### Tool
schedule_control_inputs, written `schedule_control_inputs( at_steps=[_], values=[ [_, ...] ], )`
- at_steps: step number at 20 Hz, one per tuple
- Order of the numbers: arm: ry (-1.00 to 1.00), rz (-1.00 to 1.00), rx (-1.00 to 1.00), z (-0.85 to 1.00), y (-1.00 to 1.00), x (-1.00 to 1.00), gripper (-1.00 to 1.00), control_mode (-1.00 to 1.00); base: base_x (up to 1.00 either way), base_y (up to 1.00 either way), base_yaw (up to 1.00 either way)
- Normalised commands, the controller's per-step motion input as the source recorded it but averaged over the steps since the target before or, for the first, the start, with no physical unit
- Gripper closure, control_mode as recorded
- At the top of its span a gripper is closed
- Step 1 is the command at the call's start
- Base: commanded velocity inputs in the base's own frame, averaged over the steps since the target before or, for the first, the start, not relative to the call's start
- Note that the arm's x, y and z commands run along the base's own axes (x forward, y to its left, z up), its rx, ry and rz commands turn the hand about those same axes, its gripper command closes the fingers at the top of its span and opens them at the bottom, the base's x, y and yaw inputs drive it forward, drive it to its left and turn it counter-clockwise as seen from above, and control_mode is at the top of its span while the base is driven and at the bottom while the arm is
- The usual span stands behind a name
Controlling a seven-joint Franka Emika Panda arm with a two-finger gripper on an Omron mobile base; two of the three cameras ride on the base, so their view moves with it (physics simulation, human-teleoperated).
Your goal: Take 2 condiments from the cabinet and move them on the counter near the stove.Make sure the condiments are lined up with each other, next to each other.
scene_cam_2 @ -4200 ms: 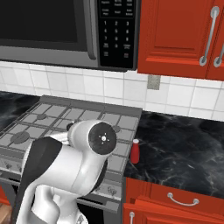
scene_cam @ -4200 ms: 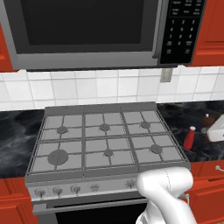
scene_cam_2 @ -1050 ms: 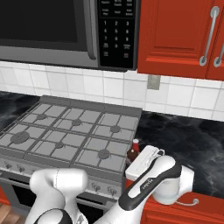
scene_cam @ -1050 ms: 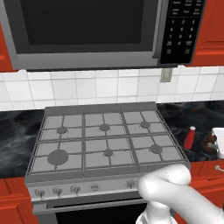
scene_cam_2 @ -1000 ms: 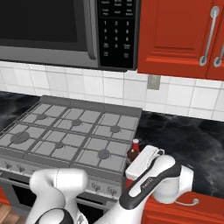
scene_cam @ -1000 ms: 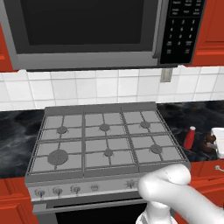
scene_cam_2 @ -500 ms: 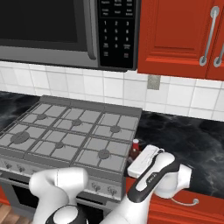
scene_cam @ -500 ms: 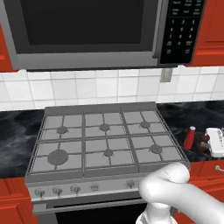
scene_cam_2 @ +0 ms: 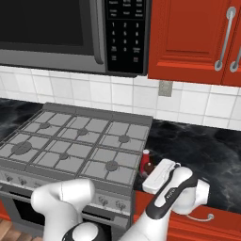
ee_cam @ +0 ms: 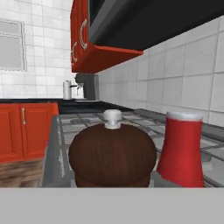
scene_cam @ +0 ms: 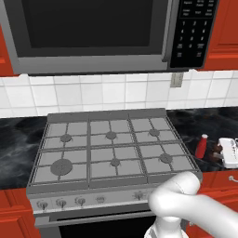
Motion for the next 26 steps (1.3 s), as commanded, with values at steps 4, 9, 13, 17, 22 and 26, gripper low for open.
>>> schedule_control_inputs(
  at_steps=[4,9,13,17,22,26],
  values=[
    [0.0,0.0,0.0,-0.27,-0.14,0.26,1.0,-1.0,0.0,0.0,0.0],
    [0.0,0.0,0.0,-0.28,-0.19,0.23,1.0,-1.0,0.0,0.0,0.0],
    [0.0,0.0,0.0,-0.22,-0.11,0.25,1.0,-1.0,0.0,0.0,0.0],
    [0.0,0.0,0.0,-0.19,-0.01,0.33,1.0,-1.0,0.0,0.0,0.0],
    [0.0,0.0,0.0,-0.22,-0.04,0.3,1.0,-1.0,0.0,0.0,0.0],
    [0.0,0.0,0.0,-0.21,-0.03,0.2,1.0,-1.0,0.0,0.0,0.0]
  ],
)
